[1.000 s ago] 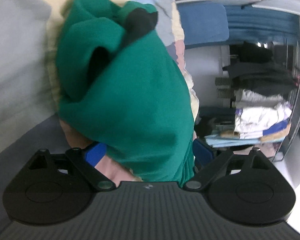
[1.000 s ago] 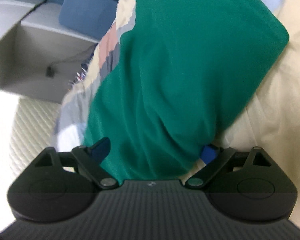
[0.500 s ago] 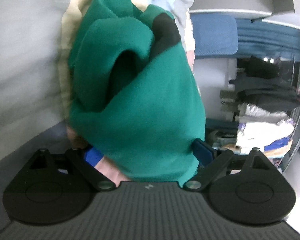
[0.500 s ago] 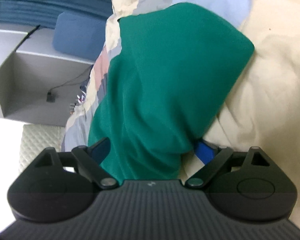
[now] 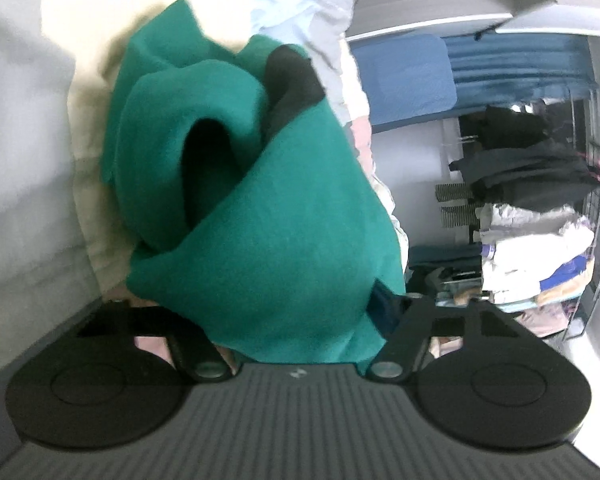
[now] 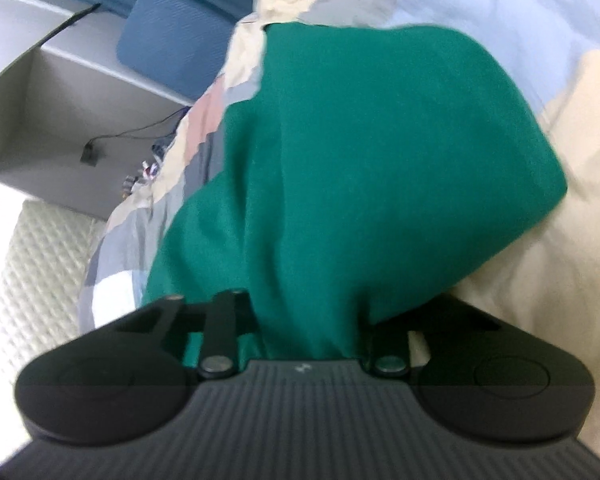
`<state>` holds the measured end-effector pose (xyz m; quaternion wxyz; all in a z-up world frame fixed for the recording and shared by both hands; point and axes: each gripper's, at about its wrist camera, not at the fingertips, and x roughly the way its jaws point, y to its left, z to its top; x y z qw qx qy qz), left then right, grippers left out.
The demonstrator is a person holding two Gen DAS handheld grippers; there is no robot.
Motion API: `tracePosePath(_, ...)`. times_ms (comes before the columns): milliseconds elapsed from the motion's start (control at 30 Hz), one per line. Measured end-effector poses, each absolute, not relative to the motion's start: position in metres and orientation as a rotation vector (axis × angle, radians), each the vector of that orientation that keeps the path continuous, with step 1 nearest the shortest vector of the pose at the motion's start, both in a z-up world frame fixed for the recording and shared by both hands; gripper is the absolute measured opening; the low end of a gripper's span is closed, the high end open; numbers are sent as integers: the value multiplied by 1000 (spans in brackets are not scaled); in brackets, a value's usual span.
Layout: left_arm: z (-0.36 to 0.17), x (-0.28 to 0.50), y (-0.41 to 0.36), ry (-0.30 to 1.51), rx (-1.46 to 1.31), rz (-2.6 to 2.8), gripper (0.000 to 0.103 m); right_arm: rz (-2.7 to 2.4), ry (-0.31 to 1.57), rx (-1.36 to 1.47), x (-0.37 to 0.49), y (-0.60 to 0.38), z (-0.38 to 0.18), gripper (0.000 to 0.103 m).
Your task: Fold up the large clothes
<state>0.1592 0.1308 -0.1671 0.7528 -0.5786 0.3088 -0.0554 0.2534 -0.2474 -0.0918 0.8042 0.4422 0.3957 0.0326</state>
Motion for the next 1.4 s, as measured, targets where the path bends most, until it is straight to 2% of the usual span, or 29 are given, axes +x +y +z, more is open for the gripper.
tracePosePath(67, -158, 158, 129, 680, -1230, -122, 58, 79, 829, 929, 249, -246, -85, 27)
tracePosePath(167, -144, 146, 130, 666, -1220, -130, 51, 102, 799, 884, 240, -243, -73, 25)
tracePosePath(600, -76, 53, 122, 637, -1040, -124, 41, 172, 723, 849, 164, -241, -30, 25)
tracePosePath(667, -65, 31, 119, 628, -1012, -132, 32, 184, 708, 855, 147, -242, -25, 25)
tracePosePath(867, -50, -13, 112, 621, -971, -147, 31, 201, 703, 825, 112, -237, -17, 25)
tracePosePath(1033, -63, -9, 115, 642, -990, -143, 31, 196, 724, 836, 116, -240, -22, 25)
tracePosePath(1167, -72, 0, 120, 633, -1020, -144, 20, 194, 726, 841, 117, -241, -23, 25)
tracePosePath(1400, -57, 32, 118, 607, -1010, -158, 14, 195, 727, 869, 131, -242, -11, 25)
